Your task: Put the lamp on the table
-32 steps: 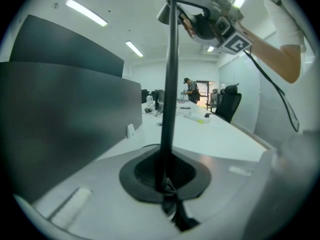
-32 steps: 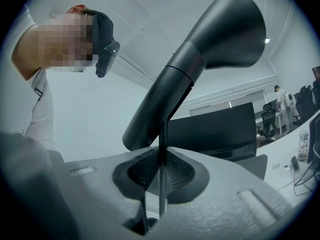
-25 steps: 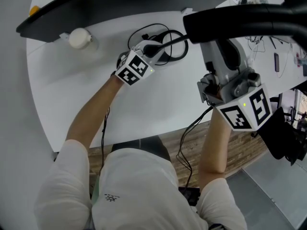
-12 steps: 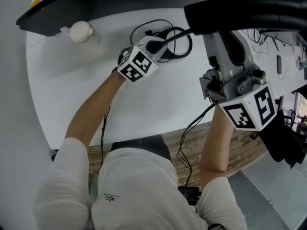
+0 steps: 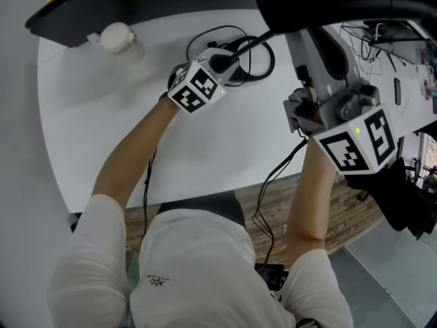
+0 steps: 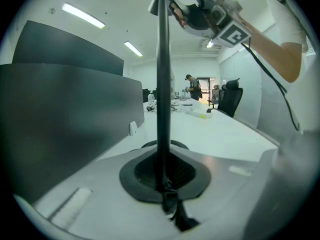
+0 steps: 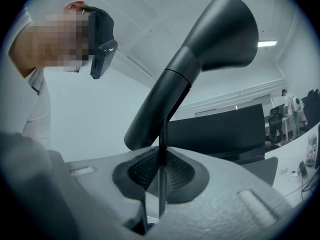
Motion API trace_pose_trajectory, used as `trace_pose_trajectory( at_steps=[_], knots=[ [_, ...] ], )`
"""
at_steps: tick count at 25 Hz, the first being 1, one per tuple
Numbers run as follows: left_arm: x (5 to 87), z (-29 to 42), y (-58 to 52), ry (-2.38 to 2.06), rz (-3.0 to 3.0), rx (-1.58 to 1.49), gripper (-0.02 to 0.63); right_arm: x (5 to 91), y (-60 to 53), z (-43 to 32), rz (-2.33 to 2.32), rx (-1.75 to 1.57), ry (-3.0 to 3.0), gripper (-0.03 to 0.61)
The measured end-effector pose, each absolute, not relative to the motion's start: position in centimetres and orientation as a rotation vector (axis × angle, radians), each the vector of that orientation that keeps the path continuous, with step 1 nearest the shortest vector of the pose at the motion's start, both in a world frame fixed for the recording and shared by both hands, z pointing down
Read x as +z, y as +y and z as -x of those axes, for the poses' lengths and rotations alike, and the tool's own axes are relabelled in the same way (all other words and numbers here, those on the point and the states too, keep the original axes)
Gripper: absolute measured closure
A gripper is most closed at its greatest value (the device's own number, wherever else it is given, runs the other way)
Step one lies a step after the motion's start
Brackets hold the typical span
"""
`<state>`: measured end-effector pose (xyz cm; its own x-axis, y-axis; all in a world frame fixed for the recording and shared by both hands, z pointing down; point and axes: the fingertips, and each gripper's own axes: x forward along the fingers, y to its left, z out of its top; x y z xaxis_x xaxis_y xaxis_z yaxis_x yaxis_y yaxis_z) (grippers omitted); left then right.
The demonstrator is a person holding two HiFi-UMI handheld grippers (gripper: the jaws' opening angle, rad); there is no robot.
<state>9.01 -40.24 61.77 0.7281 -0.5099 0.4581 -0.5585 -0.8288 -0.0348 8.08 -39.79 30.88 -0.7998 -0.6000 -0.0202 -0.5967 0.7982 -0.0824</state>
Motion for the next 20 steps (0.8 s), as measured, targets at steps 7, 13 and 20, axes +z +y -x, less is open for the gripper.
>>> trace_pose_trajectory(
  at_steps=[7,13,20],
  knots=[
    [62.7,-7.8,-40.4,-0.876,-2.832,0.689,0.618,31.9,-39.4,-6.2,0.972,-0.079,2.949,0.545],
    [63.4,-7.6,-39.7,-0.877,-2.828,0.696,0.618,32.6,-38.7,-5.7,0.970,-0.074,2.951,0.546],
    [63.4,-7.5,-39.7,-0.869,-2.814,0.699,0.617,32.7,-38.9,-5.0,0.967,-0.080,2.960,0.546]
  ],
)
